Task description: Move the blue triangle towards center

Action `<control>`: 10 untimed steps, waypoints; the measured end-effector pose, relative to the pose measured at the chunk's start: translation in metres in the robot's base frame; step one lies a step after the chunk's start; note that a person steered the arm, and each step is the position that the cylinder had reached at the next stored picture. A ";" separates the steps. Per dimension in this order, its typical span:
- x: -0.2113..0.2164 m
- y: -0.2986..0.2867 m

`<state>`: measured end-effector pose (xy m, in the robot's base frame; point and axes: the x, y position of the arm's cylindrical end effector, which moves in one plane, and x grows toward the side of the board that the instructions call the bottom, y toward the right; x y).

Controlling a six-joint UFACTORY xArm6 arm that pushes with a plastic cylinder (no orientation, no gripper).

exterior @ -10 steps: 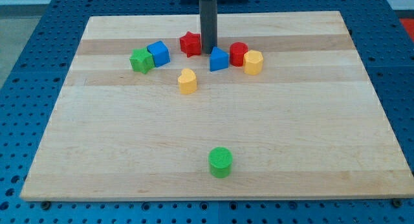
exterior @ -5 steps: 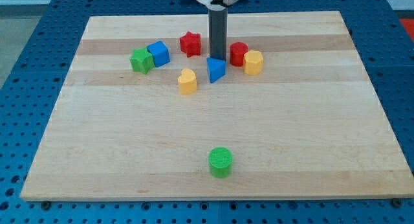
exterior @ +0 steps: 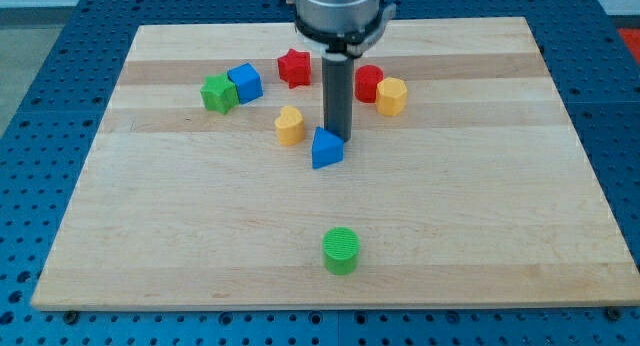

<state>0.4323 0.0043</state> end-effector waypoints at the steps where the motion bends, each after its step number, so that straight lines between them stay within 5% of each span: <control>1: 0.022 0.000; 2: 0.023 0.000; 4: -0.051 -0.023; 6: -0.029 -0.051; 10: 0.027 0.017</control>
